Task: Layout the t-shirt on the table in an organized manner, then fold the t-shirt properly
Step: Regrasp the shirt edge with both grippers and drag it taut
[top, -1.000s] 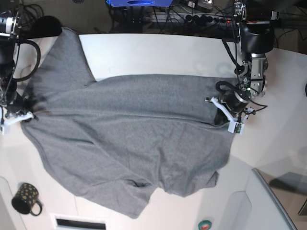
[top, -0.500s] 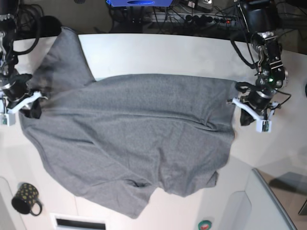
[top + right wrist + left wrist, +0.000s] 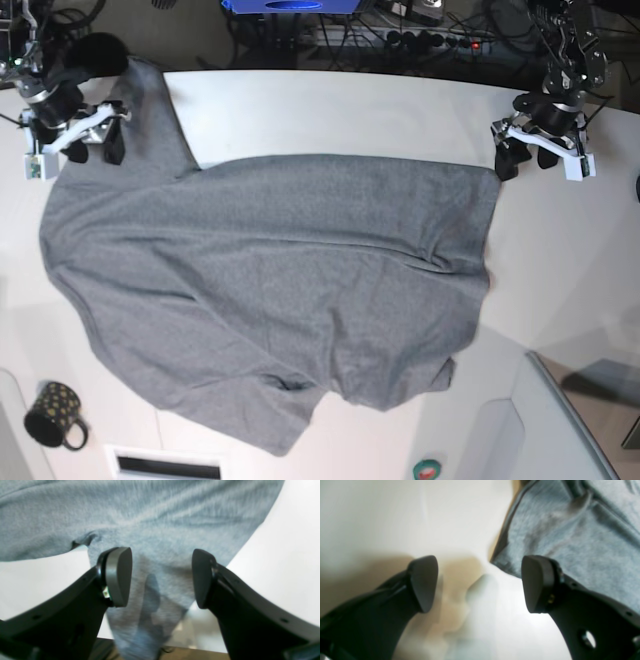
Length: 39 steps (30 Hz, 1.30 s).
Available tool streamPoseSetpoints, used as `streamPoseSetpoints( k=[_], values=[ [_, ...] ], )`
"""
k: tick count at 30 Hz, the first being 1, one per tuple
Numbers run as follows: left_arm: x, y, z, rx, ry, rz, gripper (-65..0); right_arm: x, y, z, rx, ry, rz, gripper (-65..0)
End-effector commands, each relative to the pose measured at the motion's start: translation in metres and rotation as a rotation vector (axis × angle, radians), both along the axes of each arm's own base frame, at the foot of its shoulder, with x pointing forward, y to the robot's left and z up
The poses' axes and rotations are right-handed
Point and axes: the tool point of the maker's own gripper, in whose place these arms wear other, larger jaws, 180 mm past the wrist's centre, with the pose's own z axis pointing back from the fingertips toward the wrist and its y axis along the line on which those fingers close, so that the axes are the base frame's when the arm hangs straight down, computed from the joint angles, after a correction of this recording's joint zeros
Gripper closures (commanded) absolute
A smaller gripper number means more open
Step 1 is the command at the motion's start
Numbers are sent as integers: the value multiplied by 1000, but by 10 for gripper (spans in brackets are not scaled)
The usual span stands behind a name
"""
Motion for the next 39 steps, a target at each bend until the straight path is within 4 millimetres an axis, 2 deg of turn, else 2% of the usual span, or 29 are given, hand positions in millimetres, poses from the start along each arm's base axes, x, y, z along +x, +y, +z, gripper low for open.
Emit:
streamPoseSetpoints(
  k=[1,5,7,9,10,13,17,21,26,29,35,39],
  values=[
    [12,4,9,-1,-49,7,-485,3,-5,9,-9,-34,-1,-360],
    [22,1,-1,-40,-46,31,-484,-13,-1,1,-1,3,3,-360],
    [30,-14,-8,-61,-36,3,-469,-23,0,-2,6,25,-1,-360],
    [35,-31,-14,-80,-23,-39,-413,-32,1,-4,18,35,-16,-360],
    [40,-38,-16,-88,-21,-59,-374,-33,6,-2,40,8,-27,-360],
    [44,-50,-21,-105,-11,-82,-221,-37,-1,7,75,-57,-82,-369],
    [43,-49,-19,-103,-14,-81,0,-47,-5,1,106,9,-75,-464],
    [34,-35,-20,-77,5,-82,0,-53,-12,5,118,13,-70,-480],
    [27,-31,-6,-33,-10,-112,0,-58,-12,3,118,42,-55,-480],
    [26,-32,4,-14,-30,-127,0,-68,-9,-6,127,101,-42,-483],
    [29,-34,6,-9,-34,-134,0,-85,-5,-24,158,185,-47,-486],
    [28,-34,6,-8,-32,-134,0,-85,-10,-42,188,223,-70,-488]
  ],
)
